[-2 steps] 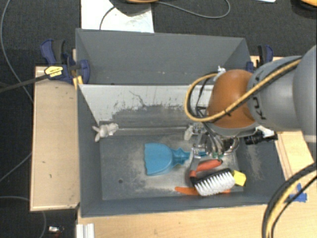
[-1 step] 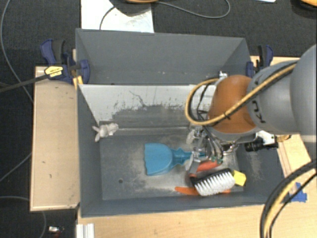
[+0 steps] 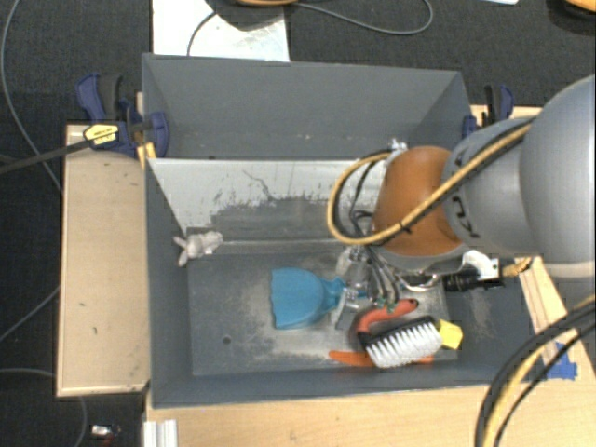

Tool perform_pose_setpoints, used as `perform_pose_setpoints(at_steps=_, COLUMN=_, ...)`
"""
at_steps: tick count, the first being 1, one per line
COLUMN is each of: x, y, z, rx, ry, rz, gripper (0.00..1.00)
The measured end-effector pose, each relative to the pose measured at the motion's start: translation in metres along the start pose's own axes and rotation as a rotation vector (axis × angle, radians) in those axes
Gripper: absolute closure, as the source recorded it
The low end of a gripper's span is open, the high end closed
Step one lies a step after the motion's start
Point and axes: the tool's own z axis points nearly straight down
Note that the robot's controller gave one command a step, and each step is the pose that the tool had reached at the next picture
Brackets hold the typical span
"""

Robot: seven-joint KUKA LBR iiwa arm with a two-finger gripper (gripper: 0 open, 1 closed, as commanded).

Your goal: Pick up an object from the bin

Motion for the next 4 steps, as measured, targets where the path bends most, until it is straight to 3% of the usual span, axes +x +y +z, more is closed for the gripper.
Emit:
perform_pose_setpoints(at_steps=1, x=-0.001, y=-0.014, z=0.000, rx=0.002, ry=0.003, rz=0.034, gripper=0.00)
perform_pose_setpoints(at_steps=2, x=0.001, y=-0.009, z=0.001, rx=0.001, ry=0.004, rz=0.055, gripper=0.00)
perform_pose_setpoints(at_steps=3, x=-0.006, y=-0.021, z=0.001, rx=0.001, ry=-0.001, rz=0.009, gripper=1.00)
perform_pose_setpoints(at_steps=4, x=-0.006, y=-0.021, z=0.001, rx=0.002, ry=-0.001, rz=0.009, gripper=1.00)
